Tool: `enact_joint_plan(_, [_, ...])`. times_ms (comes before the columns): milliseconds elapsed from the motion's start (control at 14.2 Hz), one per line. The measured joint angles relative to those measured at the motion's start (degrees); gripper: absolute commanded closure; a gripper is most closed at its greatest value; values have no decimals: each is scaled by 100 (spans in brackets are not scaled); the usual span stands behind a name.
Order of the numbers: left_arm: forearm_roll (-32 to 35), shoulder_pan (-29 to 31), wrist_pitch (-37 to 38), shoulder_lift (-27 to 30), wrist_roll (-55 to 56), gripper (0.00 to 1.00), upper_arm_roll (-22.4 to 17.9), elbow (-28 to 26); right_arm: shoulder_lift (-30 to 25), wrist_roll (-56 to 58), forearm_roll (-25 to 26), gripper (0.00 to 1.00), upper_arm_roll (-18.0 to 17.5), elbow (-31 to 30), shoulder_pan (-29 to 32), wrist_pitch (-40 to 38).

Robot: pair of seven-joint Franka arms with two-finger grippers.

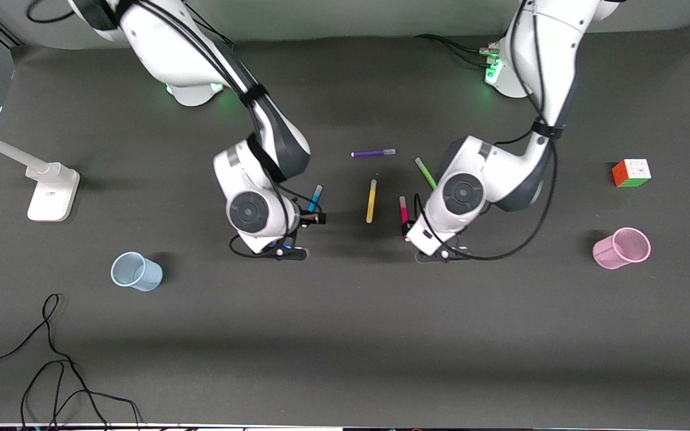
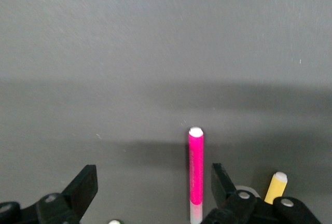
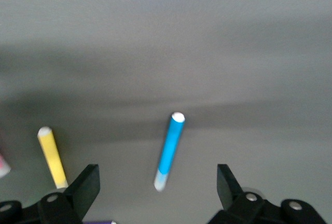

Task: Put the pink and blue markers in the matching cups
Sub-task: 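Reach the right gripper to the blue marker while the left gripper reaches the pink marker, then close the right gripper on the blue marker while the left gripper grasps pink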

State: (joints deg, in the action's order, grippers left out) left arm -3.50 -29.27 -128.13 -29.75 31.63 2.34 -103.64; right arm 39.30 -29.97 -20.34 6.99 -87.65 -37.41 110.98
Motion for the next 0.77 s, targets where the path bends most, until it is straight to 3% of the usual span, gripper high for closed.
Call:
enact_joint_plan(141, [-60, -182, -29, 4, 38, 5, 5, -100, 327, 0, -319, 0, 40, 8, 100, 39])
enact_joint_plan(282, [-67, -354, -30, 8, 72, 14, 8, -203, 525, 3, -461, 0, 48, 8, 242, 4])
enact_joint_plan(423, [-69, -501, -135, 14, 87, 15, 8, -373, 614, 3, -535, 0, 48, 10, 286, -56])
enact_joint_plan(634, [-70, -657, -1073, 22, 88, 14, 9, -889, 698, 3, -695, 0, 41, 11, 255, -61])
enact_joint_plan(775, [-71, -706, -1730, -7, 89, 14, 8, -1216, 740, 3, -710, 6, 36, 9, 236, -76])
